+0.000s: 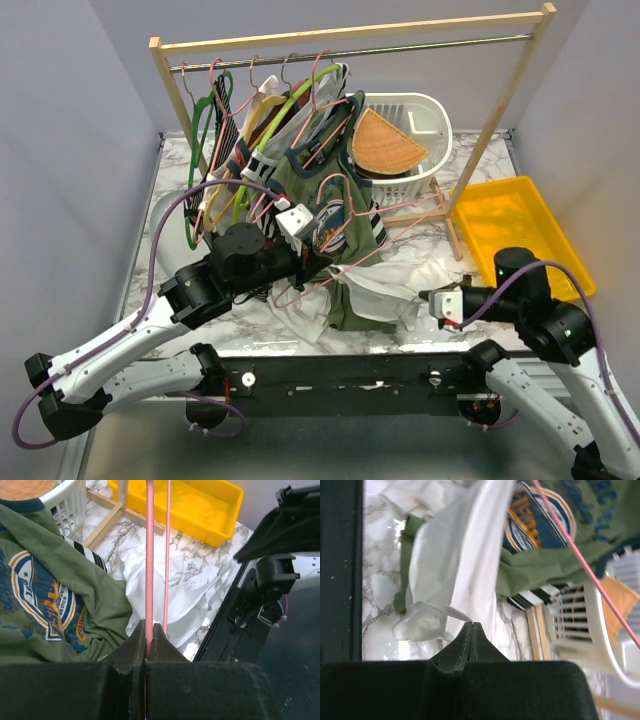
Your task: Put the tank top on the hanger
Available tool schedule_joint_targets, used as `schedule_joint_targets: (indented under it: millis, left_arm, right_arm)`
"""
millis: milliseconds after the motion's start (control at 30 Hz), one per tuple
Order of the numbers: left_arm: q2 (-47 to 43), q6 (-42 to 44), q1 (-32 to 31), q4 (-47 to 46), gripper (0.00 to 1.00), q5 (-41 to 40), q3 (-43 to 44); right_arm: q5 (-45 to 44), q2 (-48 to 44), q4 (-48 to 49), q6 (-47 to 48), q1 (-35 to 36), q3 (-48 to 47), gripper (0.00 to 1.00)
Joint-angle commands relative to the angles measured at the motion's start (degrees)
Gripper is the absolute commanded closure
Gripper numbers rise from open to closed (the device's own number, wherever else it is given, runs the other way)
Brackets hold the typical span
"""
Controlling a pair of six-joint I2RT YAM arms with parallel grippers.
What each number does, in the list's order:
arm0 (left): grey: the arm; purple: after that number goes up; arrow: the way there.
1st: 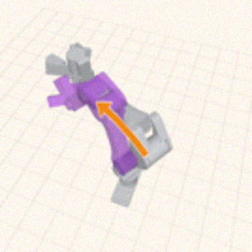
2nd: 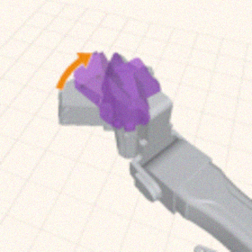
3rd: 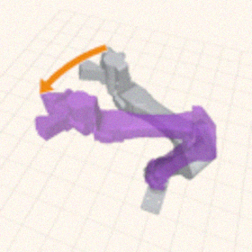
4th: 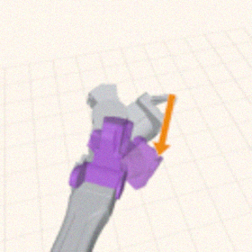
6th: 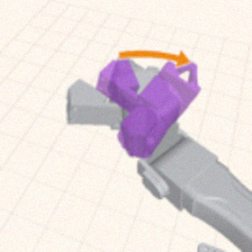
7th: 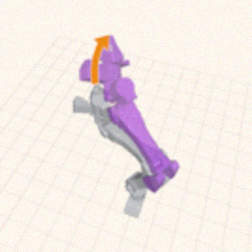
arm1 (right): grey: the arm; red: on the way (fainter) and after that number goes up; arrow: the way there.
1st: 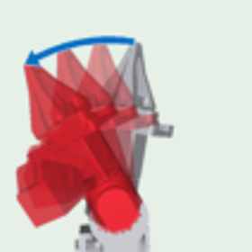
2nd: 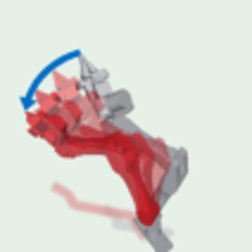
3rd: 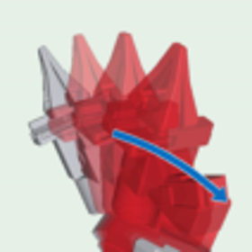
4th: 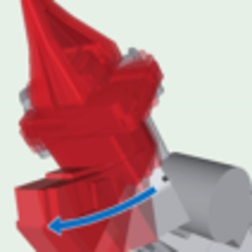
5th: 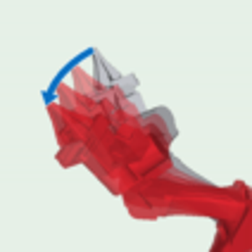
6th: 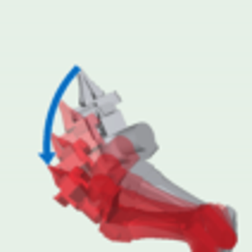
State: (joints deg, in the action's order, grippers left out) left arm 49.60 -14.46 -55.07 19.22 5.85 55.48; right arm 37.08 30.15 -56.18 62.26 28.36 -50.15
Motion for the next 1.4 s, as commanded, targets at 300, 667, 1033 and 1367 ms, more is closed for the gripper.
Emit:
schedule_joint_targets:
  millis: [300,667,1033,1367]
  left_arm:
    - [-8.2,5.05,0.31,2.31,1.0,8.74,-2.48]
    - [-13.39,4.35,0.31,2.66,1.0,11.9,-4.68]
    - [-14.45,4.0,0.4,2.84,1.0,14.98,-5.12]
    - [-15.42,4.35,0.4,5.21,1.0,19.02,-4.33]
  right_arm:
    - [-3.5,0.34,4.77,-11.98,-11.48,-11.44,1.0]
    - [-6.58,3.77,3.54,-14.1,-13.59,-21.12,1.0]
    - [-9.66,5.18,4.5,-14.89,-14.65,-23.06,1.0]
    - [-9.92,5.09,4.59,-14.27,-15.26,-22.62,1.0]
